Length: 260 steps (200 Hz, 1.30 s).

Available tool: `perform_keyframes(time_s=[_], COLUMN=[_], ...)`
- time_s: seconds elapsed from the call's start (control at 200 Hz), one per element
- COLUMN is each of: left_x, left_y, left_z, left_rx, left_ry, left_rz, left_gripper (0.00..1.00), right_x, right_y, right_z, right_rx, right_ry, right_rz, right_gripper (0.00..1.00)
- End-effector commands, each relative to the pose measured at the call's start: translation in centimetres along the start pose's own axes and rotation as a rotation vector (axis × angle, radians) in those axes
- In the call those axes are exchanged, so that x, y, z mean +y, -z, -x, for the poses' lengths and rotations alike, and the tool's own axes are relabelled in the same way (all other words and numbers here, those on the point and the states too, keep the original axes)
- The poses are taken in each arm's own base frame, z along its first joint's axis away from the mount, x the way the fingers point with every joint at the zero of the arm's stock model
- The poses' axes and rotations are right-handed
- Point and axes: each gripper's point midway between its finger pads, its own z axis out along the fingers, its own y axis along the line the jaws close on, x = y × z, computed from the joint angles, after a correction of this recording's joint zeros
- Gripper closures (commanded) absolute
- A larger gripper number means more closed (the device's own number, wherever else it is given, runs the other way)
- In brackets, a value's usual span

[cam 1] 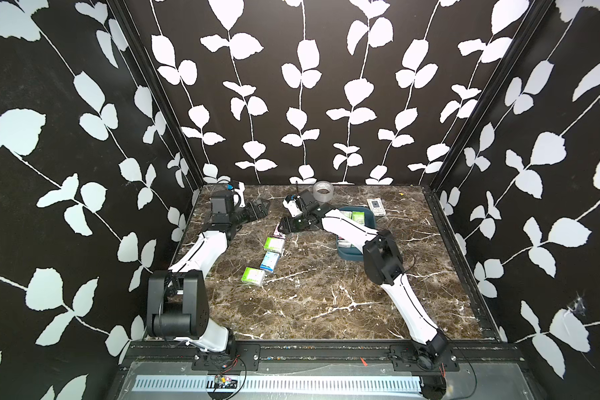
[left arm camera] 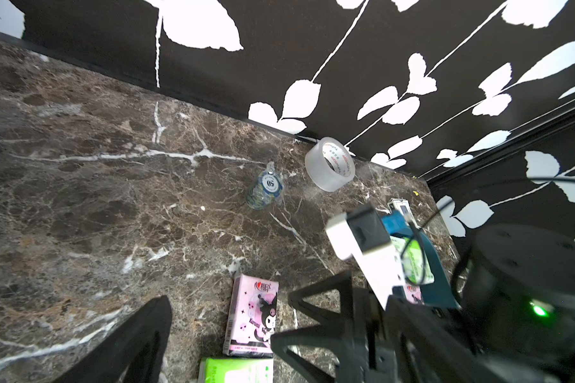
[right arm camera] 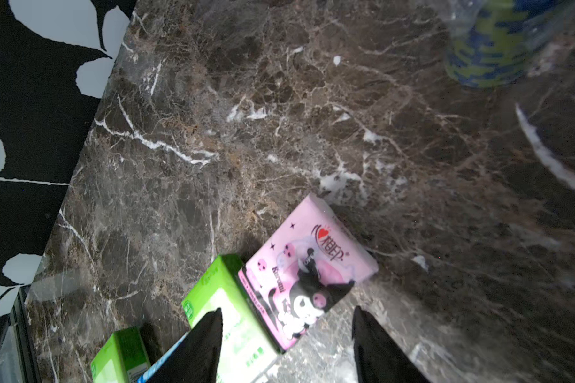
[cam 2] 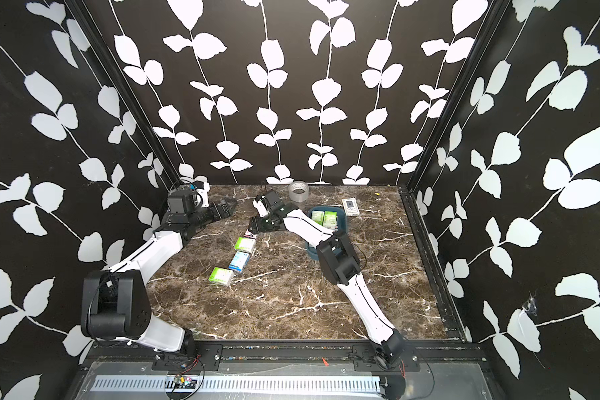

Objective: Put the pocket tissues into the storage box
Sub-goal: Pick up the pocket tissues from the center of the board.

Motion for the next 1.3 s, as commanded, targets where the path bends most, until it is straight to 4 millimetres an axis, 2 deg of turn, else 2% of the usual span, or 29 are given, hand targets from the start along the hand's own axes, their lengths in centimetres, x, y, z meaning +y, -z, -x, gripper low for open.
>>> perform_keyframes(time_s=[0.0, 0.195, 0.345, 0.605, 0.72, 0.94, 1.21, 1.295], left_x=[-1.1, -1.3, -1.4, -1.2, -1.2, -1.1, -1.0, -0.8], left_y=[1.2, 1.2, 1.4, 1.7, 1.7, 2.1, 2.6, 2.8], left_z=[0.4, 0.0, 0.0, -0.1, -0.2, 0.3, 0.8, 0.8], left_rx=[-0.014, -0.004, -0.001, 0.0, 0.001, 0.003, -0.001, -0.002], left_ry=[-0.027, -0.022, -0.039, -0.05, -0.053, -0.099, -0.136, -0.141], left_rz=[-0.029, -0.042, -0.039, -0.027, -0.026, 0.002, 0.028, 0.035], left_gripper=[0.01, 0.01, 0.01, 0.01, 0.01, 0.01, 0.01, 0.01], right_x=[-0.4, -2.0, -2.9, -0.9, -1.0, -0.9, -1.3, -1.2], right_y=[-0.2, -0.3, -0.7, -1.9, -2.5, -2.4, -3.3, -3.4], right_z=[1.3, 1.9, 1.7, 0.8, 0.2, -0.1, -1.8, -2.0], right_rx=[-0.027, -0.063, -0.062, -0.023, -0.013, 0.008, 0.055, 0.06], right_ry=[-0.044, -0.052, -0.063, -0.037, -0.049, -0.003, -0.031, -0.027], right_rz=[-0.038, -0.133, -0.168, -0.113, -0.116, -0.156, -0.175, -0.176], right_gripper=[0.36, 0.36, 0.35, 0.35, 0.36, 0.37, 0.39, 0.42])
